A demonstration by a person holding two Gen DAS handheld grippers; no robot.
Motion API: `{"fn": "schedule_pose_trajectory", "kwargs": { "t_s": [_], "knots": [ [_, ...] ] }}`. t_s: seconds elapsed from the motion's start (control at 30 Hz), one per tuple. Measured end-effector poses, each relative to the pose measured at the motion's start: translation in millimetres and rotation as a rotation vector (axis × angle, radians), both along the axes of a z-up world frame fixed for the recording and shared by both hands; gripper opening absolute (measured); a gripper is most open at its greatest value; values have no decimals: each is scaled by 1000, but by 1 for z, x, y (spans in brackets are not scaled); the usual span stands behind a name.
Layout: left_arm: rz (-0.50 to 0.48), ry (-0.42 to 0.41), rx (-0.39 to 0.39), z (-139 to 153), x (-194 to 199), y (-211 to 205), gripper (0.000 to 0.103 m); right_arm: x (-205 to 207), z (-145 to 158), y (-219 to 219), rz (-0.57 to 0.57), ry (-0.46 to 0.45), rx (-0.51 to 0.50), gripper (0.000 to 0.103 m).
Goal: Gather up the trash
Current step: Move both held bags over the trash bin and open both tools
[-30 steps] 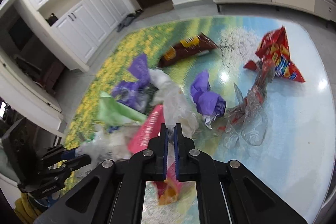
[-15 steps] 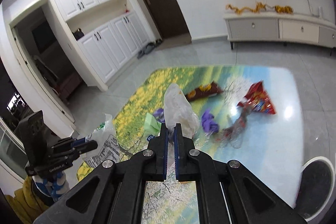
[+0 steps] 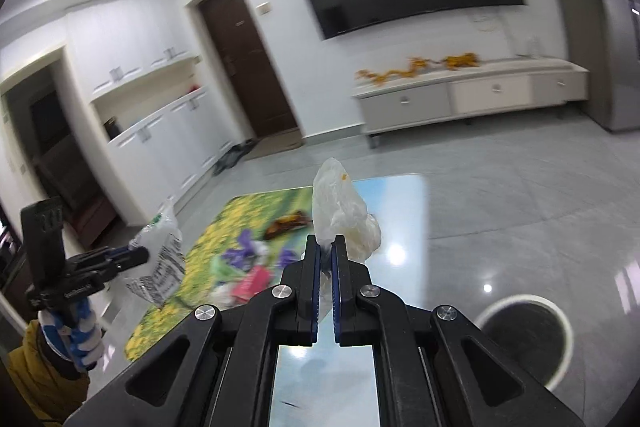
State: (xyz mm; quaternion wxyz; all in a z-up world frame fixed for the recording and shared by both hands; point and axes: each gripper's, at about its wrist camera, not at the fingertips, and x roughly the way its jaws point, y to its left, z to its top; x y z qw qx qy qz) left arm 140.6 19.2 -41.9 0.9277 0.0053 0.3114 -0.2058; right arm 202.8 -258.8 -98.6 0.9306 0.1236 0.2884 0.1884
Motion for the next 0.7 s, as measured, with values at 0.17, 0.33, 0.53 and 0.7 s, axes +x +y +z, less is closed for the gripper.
{"fn": "schedule_pose_trajectory", "kwargs": {
  "t_s": [0.17, 0.33, 0.53, 0.7],
  "knots": [
    [-135, 39, 46, -8, 32, -90, 17, 1, -33, -67, -136, 59, 7, 5],
    [-252, 107, 119, -36, 67, -186, 17, 10, -81, -123, -246, 146, 68, 5],
    [-343, 184, 205, -80, 100, -278, 17, 24, -141, -167, -333, 262, 133, 6],
    [-365, 252, 226, -118, 123, -328, 18, 41, -173, -186, -365, 326, 155, 7]
  ]
}}
